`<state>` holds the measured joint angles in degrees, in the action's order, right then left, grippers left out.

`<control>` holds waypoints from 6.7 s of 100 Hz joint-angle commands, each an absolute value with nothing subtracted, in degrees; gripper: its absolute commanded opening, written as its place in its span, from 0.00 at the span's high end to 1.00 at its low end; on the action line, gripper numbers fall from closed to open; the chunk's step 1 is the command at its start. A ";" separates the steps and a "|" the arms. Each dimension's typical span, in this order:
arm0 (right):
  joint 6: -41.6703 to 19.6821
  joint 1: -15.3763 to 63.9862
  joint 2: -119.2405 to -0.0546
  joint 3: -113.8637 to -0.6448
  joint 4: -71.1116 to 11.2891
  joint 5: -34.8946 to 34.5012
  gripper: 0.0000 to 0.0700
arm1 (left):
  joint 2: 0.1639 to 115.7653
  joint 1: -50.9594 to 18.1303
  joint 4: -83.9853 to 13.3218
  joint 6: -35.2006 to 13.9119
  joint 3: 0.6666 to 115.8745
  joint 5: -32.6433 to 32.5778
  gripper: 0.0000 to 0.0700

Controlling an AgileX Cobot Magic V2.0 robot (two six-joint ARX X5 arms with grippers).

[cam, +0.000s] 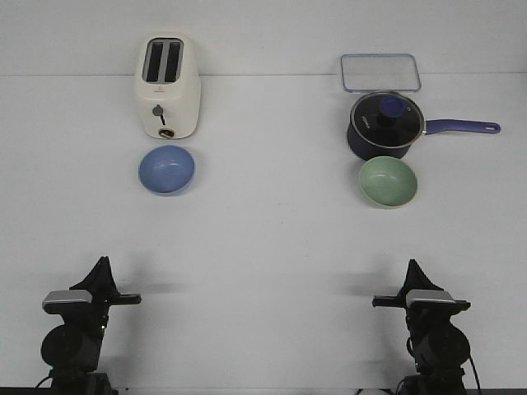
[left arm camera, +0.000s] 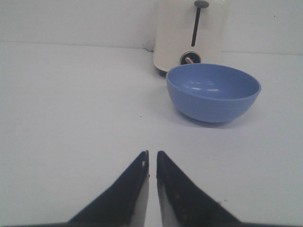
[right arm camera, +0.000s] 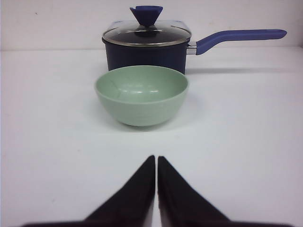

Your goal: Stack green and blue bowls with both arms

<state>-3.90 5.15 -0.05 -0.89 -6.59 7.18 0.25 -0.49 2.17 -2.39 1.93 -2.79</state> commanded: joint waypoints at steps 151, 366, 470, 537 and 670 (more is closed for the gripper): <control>-17.91 5.21 -29.08 -35.86 -16.14 9.21 0.37 | 0.19 -0.38 2.74 -1.76 0.82 -2.57 0.98; -22.26 38.09 -64.18 -37.21 -22.26 -2.79 1.00 | 0.19 -0.38 2.76 -1.74 0.82 -2.57 0.98; -19.68 38.68 -34.92 -37.47 -28.77 5.58 0.49 | 24.23 -0.38 5.82 -20.38 22.68 -3.25 0.98; -19.53 38.68 -36.84 -37.47 -27.09 6.22 0.49 | 102.32 -0.40 -20.01 -15.88 79.90 4.73 0.50; -18.92 38.68 -36.82 -37.47 -26.15 7.57 0.49 | 73.23 -39.18 -16.03 -23.07 58.78 8.38 0.99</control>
<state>-19.70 38.20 -36.51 -36.86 -26.94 7.38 71.85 -35.44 -18.59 -19.99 58.30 8.99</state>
